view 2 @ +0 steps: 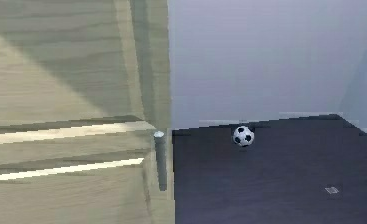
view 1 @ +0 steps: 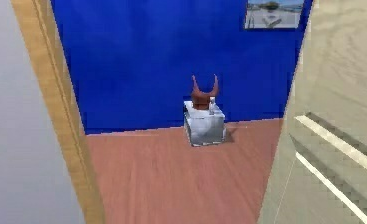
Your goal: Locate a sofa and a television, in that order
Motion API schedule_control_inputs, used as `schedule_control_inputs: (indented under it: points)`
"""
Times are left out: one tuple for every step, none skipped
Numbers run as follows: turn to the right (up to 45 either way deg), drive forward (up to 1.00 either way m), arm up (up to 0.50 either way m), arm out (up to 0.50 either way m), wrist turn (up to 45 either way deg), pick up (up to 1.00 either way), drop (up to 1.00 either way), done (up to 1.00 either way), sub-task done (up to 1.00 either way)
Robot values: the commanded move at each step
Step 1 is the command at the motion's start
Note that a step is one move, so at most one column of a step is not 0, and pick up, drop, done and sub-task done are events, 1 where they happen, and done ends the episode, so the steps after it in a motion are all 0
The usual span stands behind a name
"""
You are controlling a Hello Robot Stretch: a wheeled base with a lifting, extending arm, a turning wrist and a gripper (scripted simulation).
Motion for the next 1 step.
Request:
schedule_control_inputs:
  points:
    - [6.0, 0.0, 0.0, 0.0, 0.0, 0.0, 0.0, 0.0, 0.0]
